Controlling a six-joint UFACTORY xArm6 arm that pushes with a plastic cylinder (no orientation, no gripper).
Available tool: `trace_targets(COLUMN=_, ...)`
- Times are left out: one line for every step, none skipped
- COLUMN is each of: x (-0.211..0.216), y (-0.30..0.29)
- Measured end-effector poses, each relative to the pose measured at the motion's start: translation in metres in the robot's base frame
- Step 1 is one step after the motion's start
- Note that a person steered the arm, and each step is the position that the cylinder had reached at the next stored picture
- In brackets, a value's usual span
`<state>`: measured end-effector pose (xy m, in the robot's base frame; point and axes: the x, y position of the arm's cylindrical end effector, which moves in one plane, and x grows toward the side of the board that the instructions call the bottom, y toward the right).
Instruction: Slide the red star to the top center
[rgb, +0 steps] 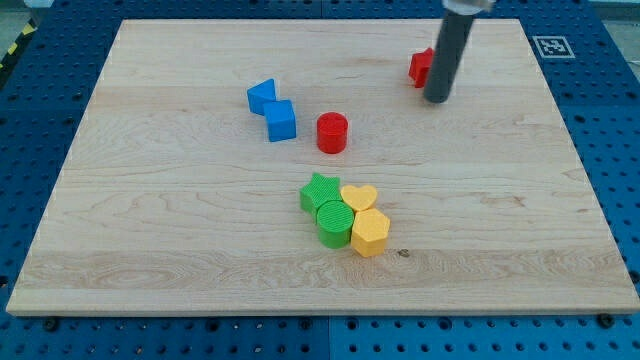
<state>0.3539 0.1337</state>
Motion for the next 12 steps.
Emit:
trace_targets(x=-0.041, y=0.049)
trace_targets(x=-0.062, y=0.117)
trace_targets(x=-0.088, y=0.121)
trace_targets(x=-0.066, y=0.049)
trace_targets(x=-0.013, y=-0.051)
trace_targets(x=-0.026, y=-0.055)
trace_targets(x=-0.059, y=0.015)
trace_targets(x=-0.076, y=0.015)
trace_targets(x=-0.051, y=-0.062)
trace_targets(x=0.002, y=-0.125)
trace_targets(x=-0.010, y=-0.132)
trace_targets(x=-0.066, y=-0.099)
